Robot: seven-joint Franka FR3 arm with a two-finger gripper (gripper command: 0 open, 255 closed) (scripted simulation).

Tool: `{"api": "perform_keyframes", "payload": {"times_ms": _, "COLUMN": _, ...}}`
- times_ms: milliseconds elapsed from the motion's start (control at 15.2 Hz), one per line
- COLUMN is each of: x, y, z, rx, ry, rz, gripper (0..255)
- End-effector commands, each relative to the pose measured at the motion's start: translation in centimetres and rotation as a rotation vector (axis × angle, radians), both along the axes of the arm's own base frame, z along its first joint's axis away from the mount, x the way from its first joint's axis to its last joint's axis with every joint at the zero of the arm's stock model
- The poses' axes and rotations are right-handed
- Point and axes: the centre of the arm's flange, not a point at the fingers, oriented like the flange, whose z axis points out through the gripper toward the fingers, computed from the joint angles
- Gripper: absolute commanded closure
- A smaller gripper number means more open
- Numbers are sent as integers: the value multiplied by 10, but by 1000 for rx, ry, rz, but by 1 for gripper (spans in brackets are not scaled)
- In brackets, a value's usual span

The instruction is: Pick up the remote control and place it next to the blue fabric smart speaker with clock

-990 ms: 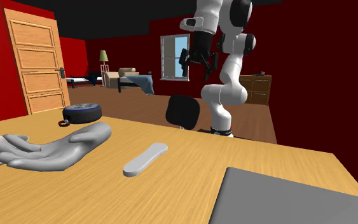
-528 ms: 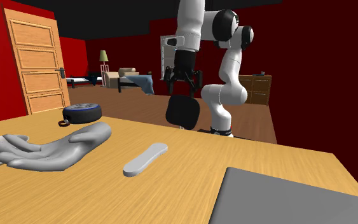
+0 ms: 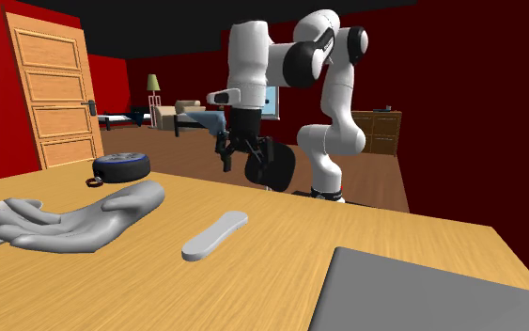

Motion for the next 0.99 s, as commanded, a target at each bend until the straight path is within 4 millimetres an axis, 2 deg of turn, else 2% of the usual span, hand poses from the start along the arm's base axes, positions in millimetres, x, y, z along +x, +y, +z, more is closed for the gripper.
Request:
{"api": "perform_keyframes", "payload": {"times_ms": 0, "x": 20, "y": -6, "z": -20, "rx": 9, "ry": 10, "rz": 12, "gripper": 0}}
{"api": "perform_keyframes", "payload": {"times_ms": 396, "x": 72, "y": -27, "z": -82, "rx": 39, "ry": 41, "rz": 45, "gripper": 0}}
{"api": "perform_keyframes", "payload": {"times_ms": 462, "x": 76, "y": -28, "z": -87, "rx": 42, "ry": 44, "rz": 48, "gripper": 0}}
{"api": "perform_keyframes", "payload": {"times_ms": 924, "x": 76, "y": -29, "z": -124, "rx": 42, "ry": 44, "rz": 48, "gripper": 0}}
